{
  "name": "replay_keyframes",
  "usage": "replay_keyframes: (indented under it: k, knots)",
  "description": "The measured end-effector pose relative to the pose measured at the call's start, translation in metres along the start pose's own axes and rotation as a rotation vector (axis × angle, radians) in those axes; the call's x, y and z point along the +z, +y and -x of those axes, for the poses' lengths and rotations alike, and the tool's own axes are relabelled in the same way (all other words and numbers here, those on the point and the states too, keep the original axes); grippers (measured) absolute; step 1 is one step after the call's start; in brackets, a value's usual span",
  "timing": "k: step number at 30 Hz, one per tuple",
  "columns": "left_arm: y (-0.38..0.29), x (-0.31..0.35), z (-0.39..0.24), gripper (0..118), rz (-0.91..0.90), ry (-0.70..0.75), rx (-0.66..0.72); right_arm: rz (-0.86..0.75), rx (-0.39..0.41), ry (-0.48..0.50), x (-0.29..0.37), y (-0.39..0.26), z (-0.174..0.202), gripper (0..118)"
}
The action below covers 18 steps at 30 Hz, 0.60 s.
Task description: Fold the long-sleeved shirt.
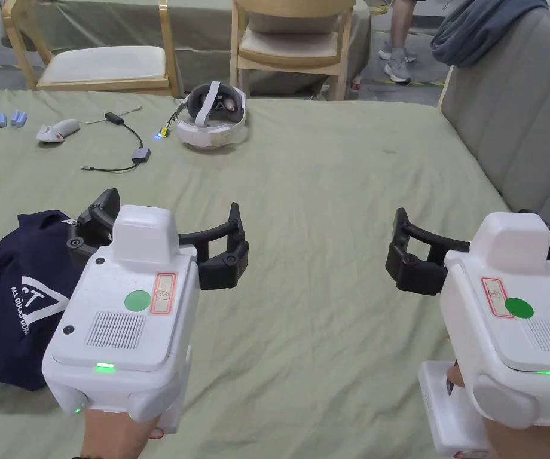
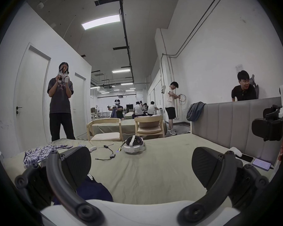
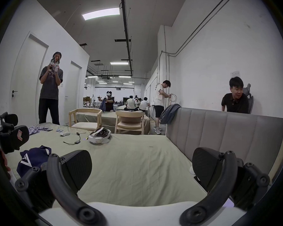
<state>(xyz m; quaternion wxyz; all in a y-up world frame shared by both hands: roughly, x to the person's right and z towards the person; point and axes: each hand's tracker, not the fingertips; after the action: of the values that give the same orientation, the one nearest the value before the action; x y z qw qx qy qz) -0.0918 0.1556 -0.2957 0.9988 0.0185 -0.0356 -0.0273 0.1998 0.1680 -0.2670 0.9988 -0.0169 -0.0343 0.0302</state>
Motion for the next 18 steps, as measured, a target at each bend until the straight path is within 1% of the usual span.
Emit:
replay_keyframes:
  k: [14,15,16,17,18]
  knots:
    - [0.0002,0.0006,-0.0011,110,0.010,-0.014,0.006,0.009,-0.010,0.004,0.0002,0.0002,-0.0002,117]
    - [0.0004,0.0029,-0.0015,104,0.013,-0.011,0.014,0.016,-0.018,0.013,0.0010,0.0008,-0.0012,102]
    - [0.0006,0.0055,-0.0019,86,0.008,-0.008,0.016,0.019,-0.029,0.028,0.0003,0.0001,-0.0028,70]
    - [0.0006,0.0067,-0.0017,48,-0.002,-0.007,0.017,0.016,-0.039,0.029,-0.0007,-0.0003,-0.0033,24]
    - [0.0012,0.0057,-0.0016,7,-0.005,0.003,0.008,0.015,-0.038,0.008,-0.0029,-0.0011,-0.0026,3]
